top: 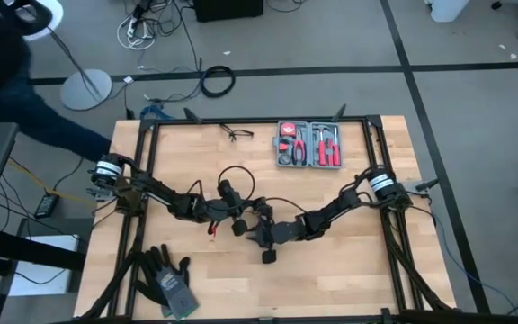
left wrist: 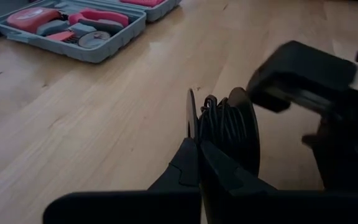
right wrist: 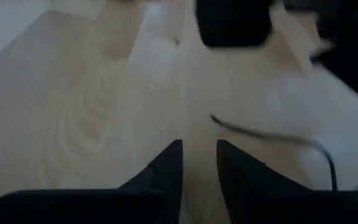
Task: Coil cords
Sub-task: Coil the black wire onto the spool
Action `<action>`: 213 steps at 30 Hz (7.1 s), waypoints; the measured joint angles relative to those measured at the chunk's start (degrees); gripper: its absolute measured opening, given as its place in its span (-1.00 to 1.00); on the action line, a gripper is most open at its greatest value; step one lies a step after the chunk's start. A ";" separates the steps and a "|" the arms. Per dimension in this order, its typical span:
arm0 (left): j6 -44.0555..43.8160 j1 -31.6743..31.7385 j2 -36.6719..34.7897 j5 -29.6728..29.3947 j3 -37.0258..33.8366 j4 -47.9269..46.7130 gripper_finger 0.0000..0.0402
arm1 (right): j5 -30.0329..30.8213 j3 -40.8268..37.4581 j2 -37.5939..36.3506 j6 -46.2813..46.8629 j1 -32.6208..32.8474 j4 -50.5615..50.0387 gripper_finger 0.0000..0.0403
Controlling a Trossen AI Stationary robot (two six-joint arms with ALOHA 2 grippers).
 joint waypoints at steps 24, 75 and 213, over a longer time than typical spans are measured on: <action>-0.42 0.02 0.00 -0.31 -0.04 0.65 -1.00 | 1.97 5.84 2.23 -2.99 -0.97 -5.62 -0.41; -1.88 -0.07 0.00 1.08 -0.02 -0.55 -1.00 | 28.61 3.68 -16.59 23.25 1.73 -54.42 -1.00; -10.66 0.88 0.02 2.60 -0.15 3.93 -1.00 | 14.59 -10.40 -14.56 23.25 -0.66 -25.55 -0.77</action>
